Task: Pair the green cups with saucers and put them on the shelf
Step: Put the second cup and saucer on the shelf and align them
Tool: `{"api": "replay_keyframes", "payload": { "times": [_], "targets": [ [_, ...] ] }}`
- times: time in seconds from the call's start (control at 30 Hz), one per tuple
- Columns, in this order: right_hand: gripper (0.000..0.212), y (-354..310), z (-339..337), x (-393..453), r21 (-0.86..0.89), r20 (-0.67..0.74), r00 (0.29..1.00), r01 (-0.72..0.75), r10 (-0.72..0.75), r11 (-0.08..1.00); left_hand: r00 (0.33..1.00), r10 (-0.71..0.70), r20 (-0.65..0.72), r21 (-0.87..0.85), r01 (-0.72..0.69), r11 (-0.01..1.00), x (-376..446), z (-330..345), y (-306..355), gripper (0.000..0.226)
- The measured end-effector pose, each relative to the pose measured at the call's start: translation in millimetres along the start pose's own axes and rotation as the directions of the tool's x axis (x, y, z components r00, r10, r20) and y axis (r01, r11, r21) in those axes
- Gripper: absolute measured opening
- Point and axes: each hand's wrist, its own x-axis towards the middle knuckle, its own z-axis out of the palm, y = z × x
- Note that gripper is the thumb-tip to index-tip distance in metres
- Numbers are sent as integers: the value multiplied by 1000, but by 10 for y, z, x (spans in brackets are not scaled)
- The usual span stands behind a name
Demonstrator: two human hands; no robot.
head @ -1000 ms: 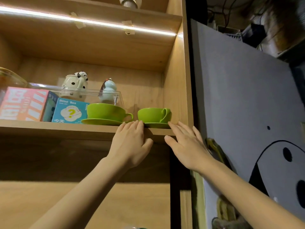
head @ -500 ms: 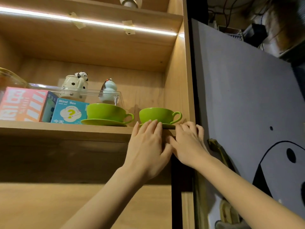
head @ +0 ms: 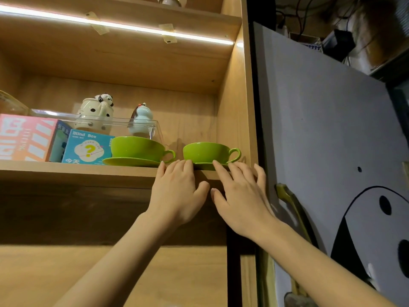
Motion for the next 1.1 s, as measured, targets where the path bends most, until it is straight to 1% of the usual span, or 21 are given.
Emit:
{"api": "replay_keyframes", "payload": {
  "times": [0.23,0.37,0.53,0.6,0.67,0.73,0.83,0.97,1.1],
  "targets": [
    [56,123,-3,11,14,5,1000,-31,31,999,996,68,-52,-15,-69,998,-59,-10,92,73],
    [57,171,-10,15,17,12,999,-41,40,999,995,91,-43,-32,-93,995,-85,-7,123,73],
    [54,212,-6,36,37,24,998,-61,60,997,993,95,-68,-110,-103,989,-73,-46,104,69],
    [52,223,-10,50,56,19,997,-71,70,996,994,78,-71,-130,-86,988,-56,-46,46,70],
    [51,233,-9,55,56,15,997,-73,72,996,998,41,-57,-100,-46,994,-41,-27,-27,72],
    [50,239,-2,59,53,12,997,-73,72,996,999,29,-30,-34,-30,999,-39,7,-79,73],
    [51,236,7,66,63,11,997,-80,79,995,998,58,-25,32,-57,998,-61,55,-108,75],
    [54,234,21,73,63,30,995,-92,91,994,994,96,-59,57,-92,994,-85,90,-154,84],
    [54,232,28,82,50,38,995,-98,96,994,990,121,-67,81,-116,990,-99,128,-196,80]
  ]
}}
